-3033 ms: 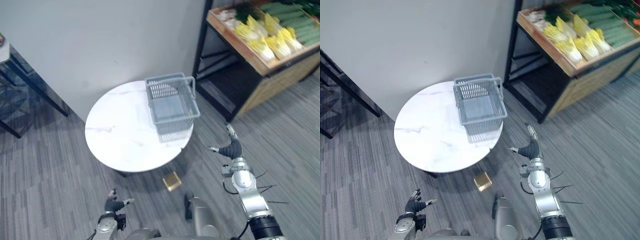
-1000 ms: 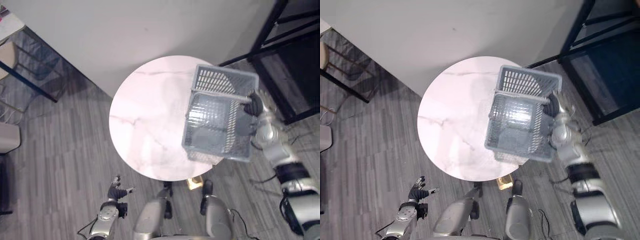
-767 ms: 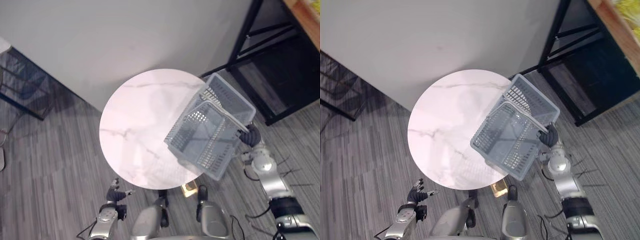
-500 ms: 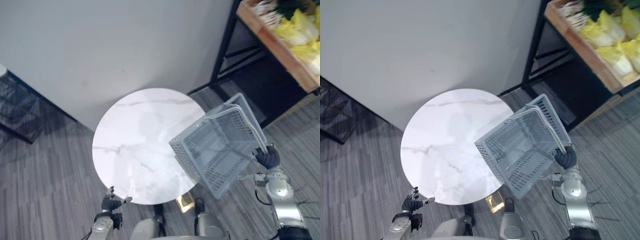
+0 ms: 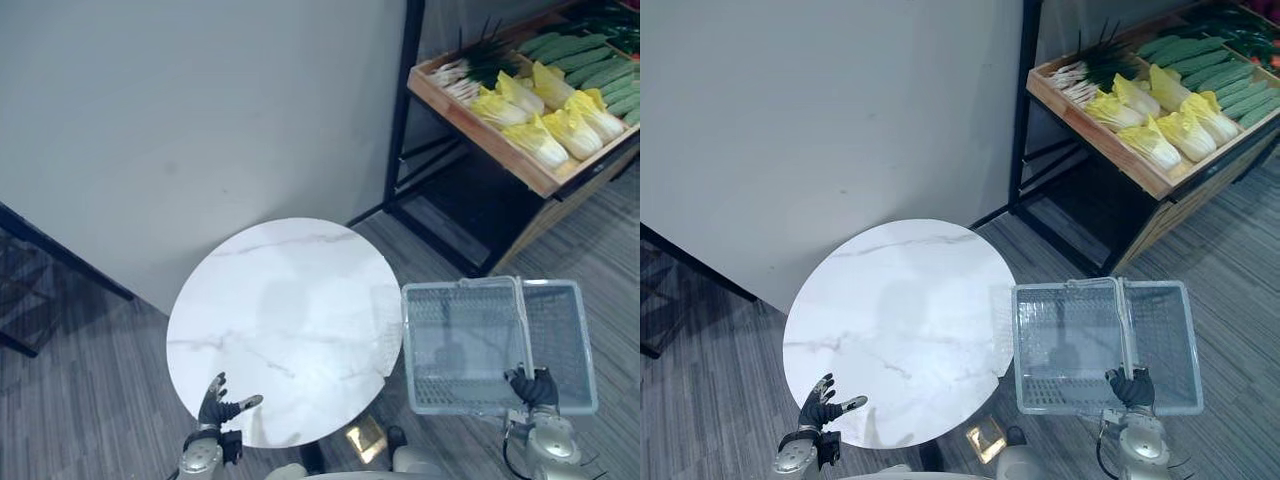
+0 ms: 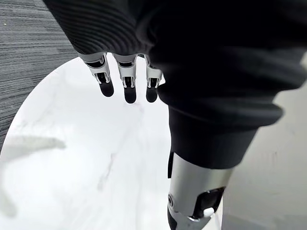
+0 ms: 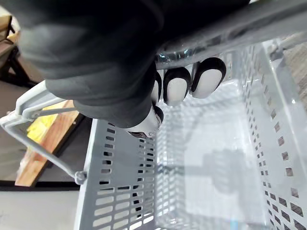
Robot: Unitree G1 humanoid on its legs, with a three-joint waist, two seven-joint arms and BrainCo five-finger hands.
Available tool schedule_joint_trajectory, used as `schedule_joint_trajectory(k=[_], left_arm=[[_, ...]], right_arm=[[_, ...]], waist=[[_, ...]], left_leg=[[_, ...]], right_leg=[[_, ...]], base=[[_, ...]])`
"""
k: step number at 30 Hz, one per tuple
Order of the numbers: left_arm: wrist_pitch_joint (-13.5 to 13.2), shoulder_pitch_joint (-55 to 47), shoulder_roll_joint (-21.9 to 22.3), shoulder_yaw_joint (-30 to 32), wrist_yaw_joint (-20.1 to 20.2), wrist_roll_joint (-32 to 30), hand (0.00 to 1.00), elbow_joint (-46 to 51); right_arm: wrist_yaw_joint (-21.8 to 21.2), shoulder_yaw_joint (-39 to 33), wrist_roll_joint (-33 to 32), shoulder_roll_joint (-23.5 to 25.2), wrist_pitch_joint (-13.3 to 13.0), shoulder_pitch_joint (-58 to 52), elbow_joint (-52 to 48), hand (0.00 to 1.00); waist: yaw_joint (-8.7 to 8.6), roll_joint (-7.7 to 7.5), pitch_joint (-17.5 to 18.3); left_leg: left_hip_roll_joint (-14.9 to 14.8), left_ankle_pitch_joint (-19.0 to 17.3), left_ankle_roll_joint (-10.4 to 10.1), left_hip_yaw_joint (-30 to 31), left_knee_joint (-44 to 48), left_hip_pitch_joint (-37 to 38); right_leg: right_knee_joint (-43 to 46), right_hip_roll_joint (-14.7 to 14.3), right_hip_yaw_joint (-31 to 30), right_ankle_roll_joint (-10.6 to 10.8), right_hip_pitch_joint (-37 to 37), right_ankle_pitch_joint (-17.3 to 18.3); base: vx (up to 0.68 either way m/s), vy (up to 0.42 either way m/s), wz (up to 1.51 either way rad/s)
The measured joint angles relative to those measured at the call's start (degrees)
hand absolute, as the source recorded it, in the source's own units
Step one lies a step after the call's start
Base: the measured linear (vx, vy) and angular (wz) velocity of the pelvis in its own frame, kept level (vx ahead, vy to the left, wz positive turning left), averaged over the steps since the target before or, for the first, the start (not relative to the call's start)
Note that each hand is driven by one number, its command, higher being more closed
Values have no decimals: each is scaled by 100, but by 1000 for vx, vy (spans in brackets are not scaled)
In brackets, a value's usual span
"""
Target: Pick vegetable in the basket
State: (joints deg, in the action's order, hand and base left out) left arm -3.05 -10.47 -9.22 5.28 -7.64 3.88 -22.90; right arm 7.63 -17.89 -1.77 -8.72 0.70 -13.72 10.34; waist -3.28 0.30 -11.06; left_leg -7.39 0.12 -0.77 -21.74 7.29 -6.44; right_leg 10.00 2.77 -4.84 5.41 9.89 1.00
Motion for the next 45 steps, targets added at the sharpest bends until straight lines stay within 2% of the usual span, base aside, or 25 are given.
schedule_joint_trajectory(k=[2, 4, 5, 6, 7, 8, 12, 14, 15, 16, 17, 19, 21, 23, 24, 25, 27, 32, 37, 38, 39, 40, 41, 43, 45], left_arm=[[-9, 111, 6, 62, -8, 0, 0, 114], [2, 55, 16, 63, -8, 0, 0, 146], [3, 28, 16, 70, -10, 0, 0, 182], [1, 18, 18, 92, -10, 0, 0, 210], [15, 44, 73, 169, -18, 2, 0, 195], [34, 40, 244, 184, -17, 9, 0, 200], [30, 21, 332, 153, -18, 96, 0, 197], [32, 22, 313, 121, -14, 108, 0, 199], [32, 52, 310, 124, -13, 106, 0, 208], [32, 28, 284, 137, -14, 104, 0, 236], [38, -9, 295, 115, -7, 103, 0, 236], [37, -44, 295, 136, -3, 104, 0, 280], [25, -142, 298, 188, -8, 107, 0, 417], [26, -198, 325, 188, -9, 107, 0, 428], [28, -200, 357, 188, -12, 105, 0, 426], [29, -186, 380, 189, -13, 105, 0, 415], [33, -211, 424, 161, -21, 102, 0, 398], [35, -96, 456, 147, -34, 61, 0, 438], [34, -26, 450, 110, -134, 44, 0, 806], [33, 1, 441, 109, -144, 34, 0, 892], [33, 24, 432, 109, -146, 18, 0, 912], [32, 63, 386, 109, -163, 6, 0, 913], [30, 59, 296, 146, -227, 5, 0, 899], [31, 76, 263, 208, -269, 6, 0, 871], [32, 103, 199, 258, -326, 5, 0, 743]], right_arm=[[23, -25, -1, 29, 0, -57, -123, 100], [98, -25, -1, 101, -12, -304, -299, 100], [103, -25, -2, 102, -18, -319, -310, 100], [112, -29, -3, 101, -25, -329, -312, 100], [118, -32, -19, 86, -25, -235, -310, 100], [140, -36, -48, 60, -24, -128, -311, 100], [220, -32, -199, -39, -25, -32, -304, 100], [247, -45, -224, -91, -25, 81, -302, 100], [253, -69, -228, -79, -28, 93, -302, 100], [288, -79, -228, -37, -27, 147, -314, 100], [333, -79, -228, -35, -27, 180, -380, 100], [345, -77, -229, 27, -26, 107, -603, 100], [344, -78, -267, 126, -27, 27, -892, 100], [349, -109, -314, 168, -38, 34, -1001, 100], [348, -164, -335, 190, -41, 34, -999, 100], [346, -229, -338, 266, -39, 38, -985, 100], [350, -269, -339, 384, -39, -62, -983, 100], [343, -261, -336, 427, -29, -343, -845, 100], [340, -151, -336, 553, -24, -332, -847, 100], [341, -134, -336, 575, -23, -288, -831, 100], [341, -128, -336, 587, -25, -277, -804, 100], [341, -126, -335, 596, -30, -184, -627, 100], [340, -128, -334, 560, -31, -6, -379, 100], [339, -121, -332, 501, -30, 287, -41, 100], [329, 17, -330, 360, -29, 515, 213, 100]], waist=[[120, 10, -147], [113, -114, -135], [115, -177, -108], [115, -227, -82], [184, -241, -95], [275, -45, -89], [396, 155, -103], [334, 204, -142], [218, 168, -162], [269, -3, -243], [264, -1, -267], [235, 17, -258], [240, 42, -245], [215, 116, -193], [168, 158, -166], [118, 80, -177], [117, -2, -134], [104, 3, -127], [110, 0, -129], [82, 0, -142], [87, -10, -144], [78, -61, -135], [41, -94, -116], [35, -100, -114], [-33, -96, -108]], left_leg=[[-268, -92, 106, -44, 249, -157], [-263, -82, 118, 46, 412, -209], [-255, -70, 111, 84, 490, -281], [-246, -25, 53, 135, 629, -445], [-267, 149, -60, 148, 752, -675], [-458, 444, -85, 100, 552, -757], [-902, 1019, -204, 182, 348, -1042], [-936, 1951, -180, 378, -207, -1069], [-892, 2291, -248, 521, -453, -1025], [-870, 1465, -378, 585, 360, -1046], [-873, 632, -291, 607, 1250, -1095], [-863, -104, -250, 602, 2008, -940], [-865, -891, -342, 660, 2515, -466], [-836, -1287, -387, 653, 2190, -58], [-785, -1405, -435, 560, 1671, 136], [-711, -1364, -674, 434, 1107, 332], [-568, -1188, -667, 351, 895, 375], [-560, -1236, -581, 78, 1050, 434], [-811, -1541, -542, -792, 1365, 657], [-853, -1563, -534, -1127, 1335, 790], [-865, -1563, -538, -1298, 1296, 881], [-876, -1582, -563, -1650, 1232, 1079], [-909, -1627, -625, -1995, 1238, 1225], [-1005, -1638, -649, -2433, 1271, 1406], [-1013, -1638, -648, -2579, 1322, 1553]], right_leg=[[1249, -72, 169, -343, 296, 438], [3182, 356, 151, -228, 191, 1183], [3371, 502, 141, -218, 59, 1182], [3383, 723, 107, -204, -182, 1099], [2982, 644, 135, 98, -309, 1340], [2546, 460, 322, 160, -370, 1444], [1764, 12, 731, -66, -563, 1833], [1726, -154, 944, -162, -518, 1811], [1642, -129, 1114, -304, -525, 1758], [1524, -57, 1273, -589, -615, 1805], [1486, -66, 1324, -713, -586, 1732], [1484, -78, 1324, -788, -512, 1642], [1476, -188, 1200, -834, -321, 1488], [1474, -324, 1126, -822, -83, 1392], [1475, -365, 1118, -791, 28, 1355], [1480, -349, 1096, -723, 151, 1314], [1383, -299, 1050, -698, 198, 1158], [1329, -325, 756, -602, 233, 965], [1164, -649, 207, -389, 435, 743], [1119, -359, 807, -608, 458, 841], [1135, -150, 1214, -630, 458, 845], [1213, 263, 2014, -674, 449, 829], [1285, 567, 2750, -845, 439, 750], [1416, 808, 3541, -992, 466, 646], [1541, 659, 3385, -946, 658, 632]], base=[[-179, -77, -15], [-48, -132, 24], [-33, -159, 24], [-88, -198, 17], [-177, -270, 9], [-187, -262, -2], [-214, -249, 9], [-313, -289, 51], [-318, -260, 43], [-333, -316, 28], [-240, -236, 3], [-252, -154, -1], [-260, -72, -24], [-199, 29, -23], [-222, 74, -9], [-148, 52, -3], [-104, 58, -16], [-58, 73, -32], [-89, 50, -97], [-89, 89, -121], [-56, 99, -134], [-11, 61, -149], [13, 20, -155], [87, -94, -182], [151, -181, -180]])
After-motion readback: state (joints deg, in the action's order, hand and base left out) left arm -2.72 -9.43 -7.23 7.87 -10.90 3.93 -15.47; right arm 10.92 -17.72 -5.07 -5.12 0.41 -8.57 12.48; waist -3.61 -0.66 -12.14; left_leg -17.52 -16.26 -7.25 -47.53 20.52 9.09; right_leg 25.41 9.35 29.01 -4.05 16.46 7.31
